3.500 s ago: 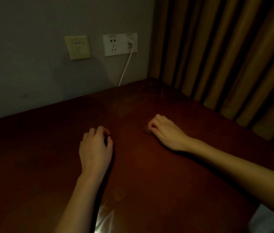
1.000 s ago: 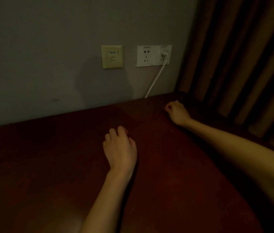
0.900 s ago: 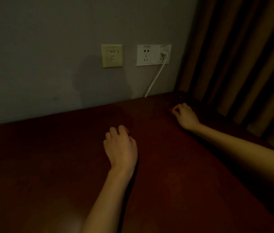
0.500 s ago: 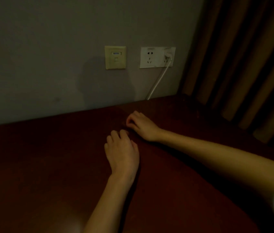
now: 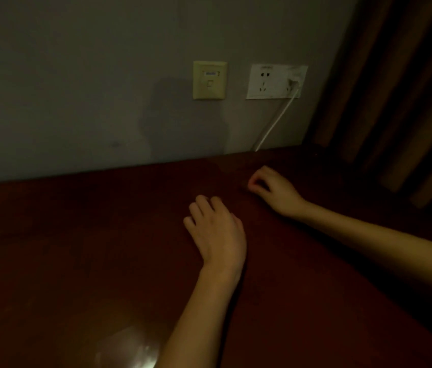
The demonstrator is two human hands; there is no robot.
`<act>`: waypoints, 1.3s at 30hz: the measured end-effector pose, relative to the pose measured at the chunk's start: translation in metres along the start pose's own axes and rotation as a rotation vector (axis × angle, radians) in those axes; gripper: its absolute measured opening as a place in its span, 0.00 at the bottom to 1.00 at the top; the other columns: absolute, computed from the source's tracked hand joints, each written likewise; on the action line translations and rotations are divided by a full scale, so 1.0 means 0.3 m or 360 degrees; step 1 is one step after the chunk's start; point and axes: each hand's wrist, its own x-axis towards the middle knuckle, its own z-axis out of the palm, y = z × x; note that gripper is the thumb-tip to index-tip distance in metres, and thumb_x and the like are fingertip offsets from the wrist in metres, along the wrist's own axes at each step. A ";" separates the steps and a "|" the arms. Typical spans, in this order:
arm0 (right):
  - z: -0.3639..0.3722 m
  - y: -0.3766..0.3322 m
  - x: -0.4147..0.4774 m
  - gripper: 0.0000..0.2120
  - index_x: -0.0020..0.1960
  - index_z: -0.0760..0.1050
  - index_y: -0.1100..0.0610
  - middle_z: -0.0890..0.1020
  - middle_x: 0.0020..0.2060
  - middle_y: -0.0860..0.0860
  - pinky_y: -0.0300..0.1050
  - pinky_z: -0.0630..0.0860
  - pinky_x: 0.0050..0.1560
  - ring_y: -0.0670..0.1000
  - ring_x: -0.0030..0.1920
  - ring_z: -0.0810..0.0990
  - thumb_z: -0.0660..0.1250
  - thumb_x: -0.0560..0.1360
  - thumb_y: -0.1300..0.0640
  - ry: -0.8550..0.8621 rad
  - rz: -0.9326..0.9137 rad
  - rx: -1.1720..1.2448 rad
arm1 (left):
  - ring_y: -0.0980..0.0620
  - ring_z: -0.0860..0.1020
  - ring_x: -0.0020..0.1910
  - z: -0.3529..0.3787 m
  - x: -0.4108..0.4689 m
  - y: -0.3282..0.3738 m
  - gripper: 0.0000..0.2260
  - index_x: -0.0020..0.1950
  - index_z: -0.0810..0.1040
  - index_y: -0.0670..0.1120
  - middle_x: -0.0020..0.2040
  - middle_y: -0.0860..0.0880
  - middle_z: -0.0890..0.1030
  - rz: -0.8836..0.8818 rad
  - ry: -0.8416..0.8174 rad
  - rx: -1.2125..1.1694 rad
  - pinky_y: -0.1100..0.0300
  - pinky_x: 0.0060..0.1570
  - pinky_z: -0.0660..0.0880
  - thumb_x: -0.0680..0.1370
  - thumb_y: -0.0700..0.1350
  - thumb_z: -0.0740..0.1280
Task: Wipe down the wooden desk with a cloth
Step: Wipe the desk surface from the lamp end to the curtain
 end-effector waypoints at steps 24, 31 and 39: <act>0.059 -0.057 0.048 0.05 0.50 0.73 0.60 0.74 0.49 0.56 0.45 0.67 0.53 0.53 0.50 0.73 0.63 0.78 0.59 -0.0132 -0.0088 -0.0070 | 0.44 0.74 0.53 0.032 0.003 -0.003 0.12 0.54 0.78 0.44 0.53 0.43 0.77 0.0015 0.0137 0.0040 0.49 0.50 0.70 0.74 0.48 0.69; 0.172 -0.115 0.282 0.08 0.53 0.73 0.63 0.76 0.53 0.60 0.47 0.67 0.55 0.56 0.54 0.73 0.62 0.78 0.58 -0.0161 -0.0080 0.0048 | 0.45 0.68 0.61 0.026 0.008 -0.015 0.15 0.63 0.72 0.46 0.62 0.44 0.71 0.0062 0.0015 0.0033 0.50 0.58 0.66 0.79 0.50 0.61; -0.026 0.334 0.340 0.10 0.56 0.74 0.63 0.75 0.57 0.64 0.52 0.70 0.56 0.63 0.58 0.73 0.58 0.80 0.58 0.0149 0.0678 -0.0225 | 0.44 0.73 0.55 0.033 0.010 -0.023 0.13 0.58 0.76 0.45 0.56 0.43 0.75 0.0085 0.0102 -0.0008 0.49 0.52 0.69 0.76 0.49 0.65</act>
